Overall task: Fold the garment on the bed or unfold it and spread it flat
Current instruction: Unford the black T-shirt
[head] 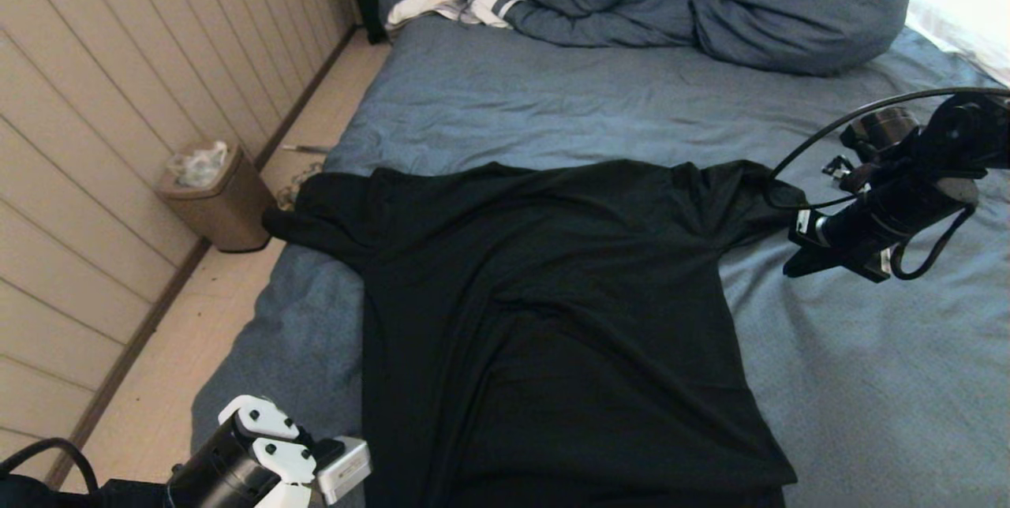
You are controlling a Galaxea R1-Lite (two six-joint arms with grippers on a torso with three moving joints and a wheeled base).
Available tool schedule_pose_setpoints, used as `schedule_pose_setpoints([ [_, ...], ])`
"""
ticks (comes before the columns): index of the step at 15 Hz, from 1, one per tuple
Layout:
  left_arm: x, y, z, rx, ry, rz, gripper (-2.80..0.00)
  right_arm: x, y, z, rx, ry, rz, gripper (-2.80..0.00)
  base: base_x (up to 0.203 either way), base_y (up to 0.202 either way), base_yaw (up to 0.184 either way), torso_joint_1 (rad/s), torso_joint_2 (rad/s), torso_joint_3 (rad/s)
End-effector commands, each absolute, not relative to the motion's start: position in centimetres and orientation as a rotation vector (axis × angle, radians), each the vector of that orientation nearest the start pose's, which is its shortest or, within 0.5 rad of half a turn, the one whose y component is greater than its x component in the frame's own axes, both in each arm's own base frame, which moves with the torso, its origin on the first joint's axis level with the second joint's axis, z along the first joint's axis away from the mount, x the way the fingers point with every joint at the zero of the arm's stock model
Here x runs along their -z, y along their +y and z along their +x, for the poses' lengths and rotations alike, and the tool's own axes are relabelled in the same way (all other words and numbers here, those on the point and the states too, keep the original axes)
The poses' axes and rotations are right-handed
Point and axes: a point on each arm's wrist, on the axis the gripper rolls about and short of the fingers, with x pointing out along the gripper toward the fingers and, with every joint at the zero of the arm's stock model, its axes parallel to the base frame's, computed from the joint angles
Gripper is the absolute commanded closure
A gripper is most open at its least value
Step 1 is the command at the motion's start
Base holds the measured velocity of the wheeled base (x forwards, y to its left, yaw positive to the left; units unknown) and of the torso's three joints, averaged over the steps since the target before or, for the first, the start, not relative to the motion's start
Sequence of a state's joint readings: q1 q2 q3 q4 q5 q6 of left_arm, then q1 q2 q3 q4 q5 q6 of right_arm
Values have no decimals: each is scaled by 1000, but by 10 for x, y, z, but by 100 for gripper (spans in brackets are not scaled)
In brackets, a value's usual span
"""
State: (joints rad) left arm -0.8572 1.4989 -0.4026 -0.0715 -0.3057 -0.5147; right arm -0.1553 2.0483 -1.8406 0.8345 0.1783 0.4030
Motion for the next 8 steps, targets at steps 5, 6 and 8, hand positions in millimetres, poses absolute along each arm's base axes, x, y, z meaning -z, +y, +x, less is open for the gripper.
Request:
schedule_pose_setpoints([
  [5,-91,-135,114,728,1260,-138,-280,-215,-53,371,182,1032,534,0,0,0,0,0,0,0],
  [6,-92,-135,114,720,1241,-139,-280,-215,-53,371,182,1034,534,0,0,0,0,0,0,0],
  [8,-101,-130,117,663,1135,-146,-280,-216,-51,371,175,1032,532,0,0,0,0,0,0,0],
])
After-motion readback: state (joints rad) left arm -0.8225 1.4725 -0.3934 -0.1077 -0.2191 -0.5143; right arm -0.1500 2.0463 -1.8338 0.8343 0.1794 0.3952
